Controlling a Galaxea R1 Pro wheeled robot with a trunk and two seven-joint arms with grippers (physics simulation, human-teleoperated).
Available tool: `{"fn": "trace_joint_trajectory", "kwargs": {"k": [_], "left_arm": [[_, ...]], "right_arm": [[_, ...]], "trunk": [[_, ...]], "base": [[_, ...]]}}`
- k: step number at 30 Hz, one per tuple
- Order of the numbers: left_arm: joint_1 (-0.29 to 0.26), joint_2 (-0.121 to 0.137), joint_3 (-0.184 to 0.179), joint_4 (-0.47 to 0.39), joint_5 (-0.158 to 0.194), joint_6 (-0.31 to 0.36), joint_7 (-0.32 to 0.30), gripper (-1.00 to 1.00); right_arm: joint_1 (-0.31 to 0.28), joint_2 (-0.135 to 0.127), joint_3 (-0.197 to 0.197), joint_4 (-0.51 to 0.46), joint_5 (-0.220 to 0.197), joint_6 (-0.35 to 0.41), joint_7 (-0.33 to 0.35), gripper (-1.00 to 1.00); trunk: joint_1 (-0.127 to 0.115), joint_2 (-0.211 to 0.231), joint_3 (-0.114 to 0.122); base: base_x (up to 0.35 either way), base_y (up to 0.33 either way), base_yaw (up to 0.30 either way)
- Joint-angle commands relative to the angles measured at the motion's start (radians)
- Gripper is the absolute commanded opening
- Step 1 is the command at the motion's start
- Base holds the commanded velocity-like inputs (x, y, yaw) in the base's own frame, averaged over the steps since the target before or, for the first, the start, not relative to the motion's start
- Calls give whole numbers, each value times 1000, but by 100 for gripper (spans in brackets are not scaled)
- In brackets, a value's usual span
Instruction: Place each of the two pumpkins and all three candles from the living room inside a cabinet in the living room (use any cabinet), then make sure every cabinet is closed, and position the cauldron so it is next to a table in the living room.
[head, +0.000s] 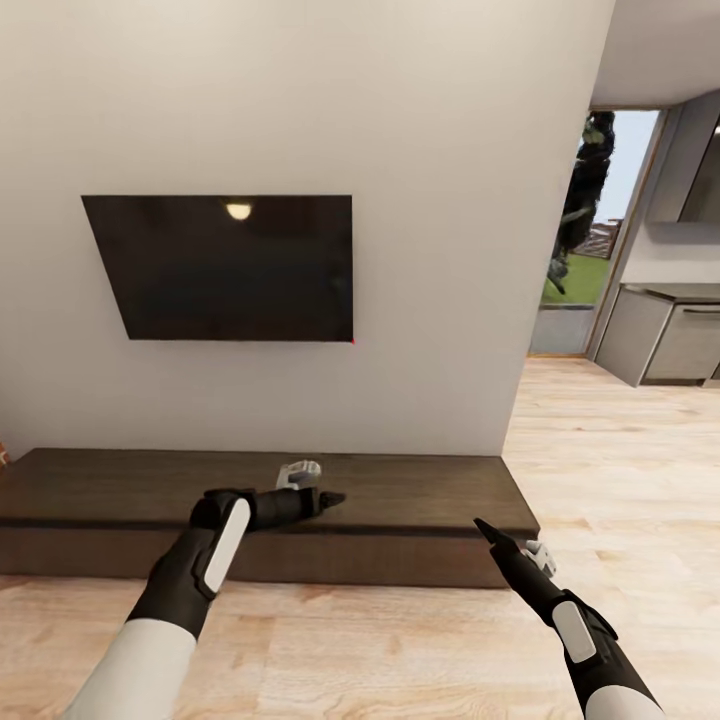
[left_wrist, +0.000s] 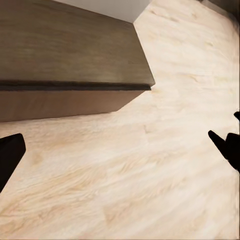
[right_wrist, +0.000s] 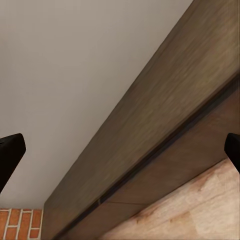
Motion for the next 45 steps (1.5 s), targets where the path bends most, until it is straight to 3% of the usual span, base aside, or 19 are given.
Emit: {"fn": "trace_joint_trajectory", "kwargs": {"k": [1, 3, 7, 13, 25, 31, 37, 45], "left_arm": [[0, 0, 1, -16, 14, 12, -5, 100], [2, 1, -1, -52, 54, 36, -8, 100], [4, 2, -1, -88, 87, 59, -12, 100], [4, 2, -1, -98, 97, 78, -37, 100], [5, 12, 0, -102, 101, 115, -169, 100], [5, 35, 0, -102, 101, 120, -262, 100], [5, 45, 1, -102, 102, 123, -304, 100], [6, 49, 1, -120, 107, 127, -326, 100]], "right_arm": [[-1, 0, -4, 0, -7, 9, 2, 100], [-1, -1, -4, 0, -7, 9, 1, 100], [-1, 0, -4, 0, -7, 9, 1, 100], [0, 1, -5, 1, -7, 8, 3, 100], [0, 0, -7, 8, -10, 9, 5, 100], [1, -1, -63, 18, -18, 17, 10, 100], [1, -3, -116, 38, -57, 36, 20, 100], [2, -39, -145, 51, -159, 172, 41, 100]], "trunk": [[4, -8, -4], [12, -22, -11], [27, -50, -23], [50, -92, -42], [96, -176, -80], [119, -218, -98], [142, -260, -117], [173, -316, -142]], "base": [[0, 0, 0], [0, 0, 0], [0, 0, 0], [0, 0, 0], [0, 0, 0], [0, 0, 0], [0, 0, 0], [0, 0, 0]]}}
